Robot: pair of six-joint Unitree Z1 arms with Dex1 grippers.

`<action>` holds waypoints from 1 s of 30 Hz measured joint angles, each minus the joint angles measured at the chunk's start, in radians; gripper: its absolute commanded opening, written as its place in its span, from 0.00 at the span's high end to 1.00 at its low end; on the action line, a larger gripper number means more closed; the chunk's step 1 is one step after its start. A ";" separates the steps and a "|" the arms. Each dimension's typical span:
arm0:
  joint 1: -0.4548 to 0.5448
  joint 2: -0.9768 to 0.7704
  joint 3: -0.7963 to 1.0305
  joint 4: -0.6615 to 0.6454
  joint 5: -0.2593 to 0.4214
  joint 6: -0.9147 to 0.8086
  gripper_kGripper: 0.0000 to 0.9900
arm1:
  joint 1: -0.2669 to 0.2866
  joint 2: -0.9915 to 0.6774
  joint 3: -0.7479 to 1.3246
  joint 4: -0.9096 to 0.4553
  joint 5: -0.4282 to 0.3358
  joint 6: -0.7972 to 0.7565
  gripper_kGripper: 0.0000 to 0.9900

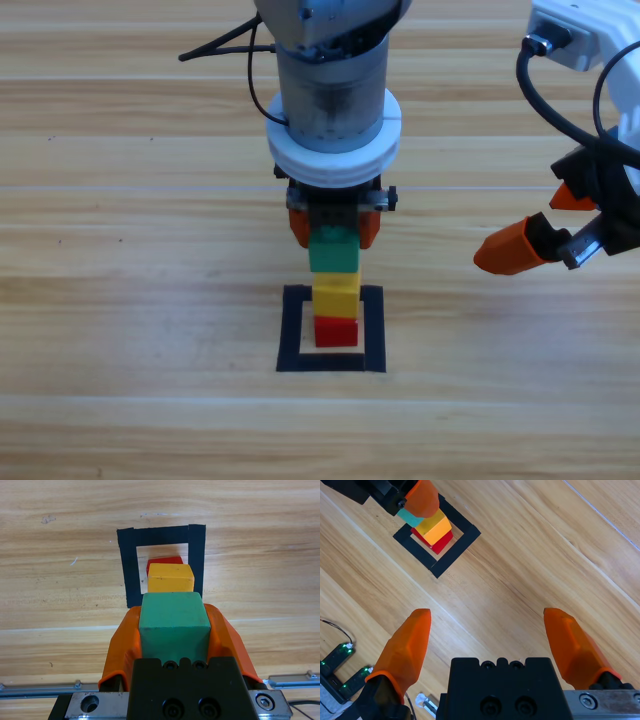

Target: Stack the blocks in the rectangular block: red at the bottom, yellow in the middle, green on top

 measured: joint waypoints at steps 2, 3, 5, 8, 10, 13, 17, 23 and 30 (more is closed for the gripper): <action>0.000 0.004 -0.005 0.000 0.000 0.000 0.94 | 0.000 0.000 0.000 0.000 0.000 0.000 0.00; 0.000 0.007 -0.007 0.000 0.000 0.000 0.94 | 0.000 0.000 0.000 0.000 0.000 0.000 0.00; -0.001 0.012 -0.008 0.000 0.000 0.000 0.94 | 0.000 0.000 0.000 0.000 0.000 0.000 0.00; -0.001 0.014 -0.008 0.000 0.000 0.000 0.94 | 0.000 0.000 0.000 0.000 0.000 0.000 0.00; -0.001 0.014 -0.008 0.000 0.001 0.000 0.94 | 0.000 0.000 0.000 0.000 0.000 0.000 0.00; -0.001 0.014 -0.008 0.000 0.001 0.001 0.94 | 0.000 0.000 0.000 0.000 0.000 0.000 0.00; -0.001 0.015 -0.008 0.000 0.001 0.002 0.94 | 0.000 0.000 0.000 0.000 0.000 0.000 0.00; -0.001 0.028 -0.008 0.000 0.001 0.003 0.94 | 0.000 0.000 0.000 0.000 0.000 0.000 0.00; -0.001 0.040 -0.008 0.000 0.003 0.003 0.94 | 0.000 0.000 0.000 0.000 0.000 0.000 0.00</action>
